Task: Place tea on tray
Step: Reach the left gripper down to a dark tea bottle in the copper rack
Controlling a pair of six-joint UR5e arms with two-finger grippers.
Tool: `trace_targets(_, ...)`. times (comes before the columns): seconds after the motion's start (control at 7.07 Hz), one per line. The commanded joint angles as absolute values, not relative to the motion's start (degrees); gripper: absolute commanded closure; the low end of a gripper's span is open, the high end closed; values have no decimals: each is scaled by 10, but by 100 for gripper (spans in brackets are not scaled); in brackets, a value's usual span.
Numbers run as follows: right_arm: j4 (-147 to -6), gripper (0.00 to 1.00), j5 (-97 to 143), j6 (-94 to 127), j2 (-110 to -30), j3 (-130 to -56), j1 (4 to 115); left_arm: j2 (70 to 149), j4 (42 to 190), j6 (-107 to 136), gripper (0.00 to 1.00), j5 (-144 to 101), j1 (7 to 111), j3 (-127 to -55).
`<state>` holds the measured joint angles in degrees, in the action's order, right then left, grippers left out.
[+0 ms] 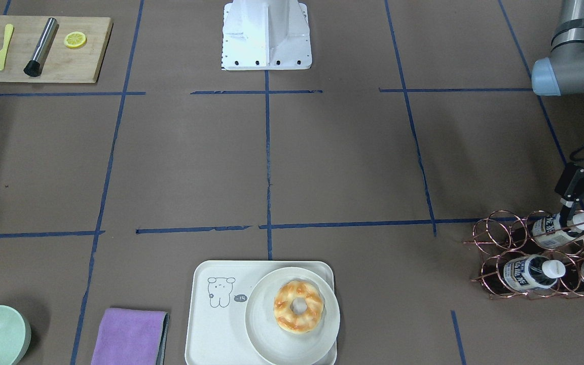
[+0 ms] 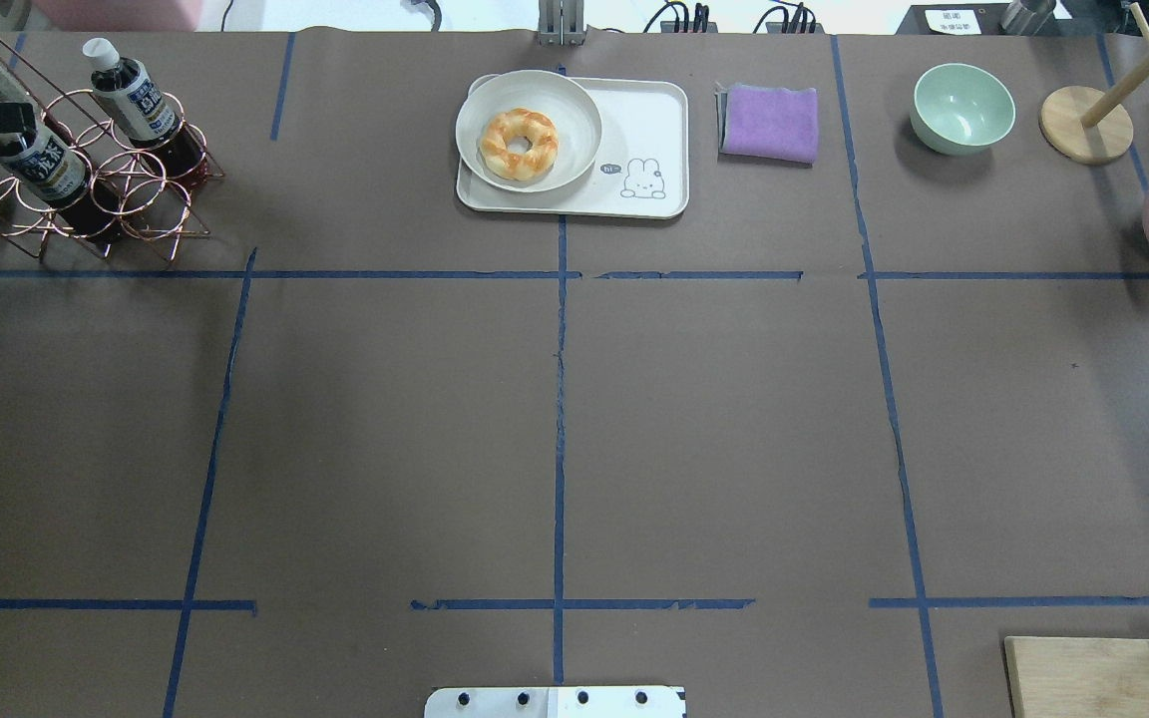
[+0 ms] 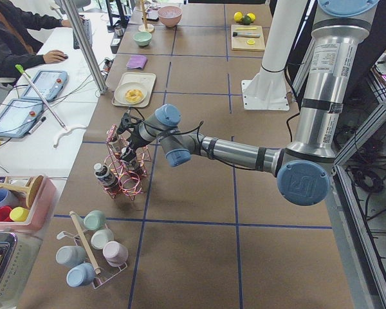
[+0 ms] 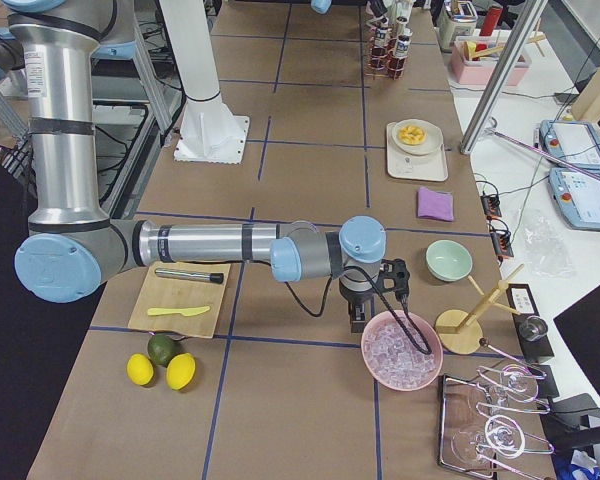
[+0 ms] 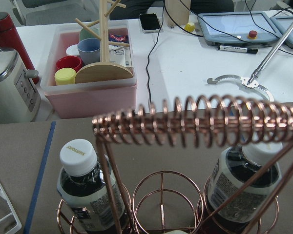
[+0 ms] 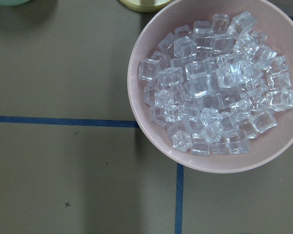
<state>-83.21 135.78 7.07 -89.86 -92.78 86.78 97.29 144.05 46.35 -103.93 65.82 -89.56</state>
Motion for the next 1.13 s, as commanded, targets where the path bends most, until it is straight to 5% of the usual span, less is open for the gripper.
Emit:
trace_targets(0.0,-831,0,1362,92,-898,-929,867,973,1441,463,21,-1039,650,-893)
trace_targets(0.99,-832,0,1373,100,-895,-930,868,972,1435,450,29,-1037,652,-893)
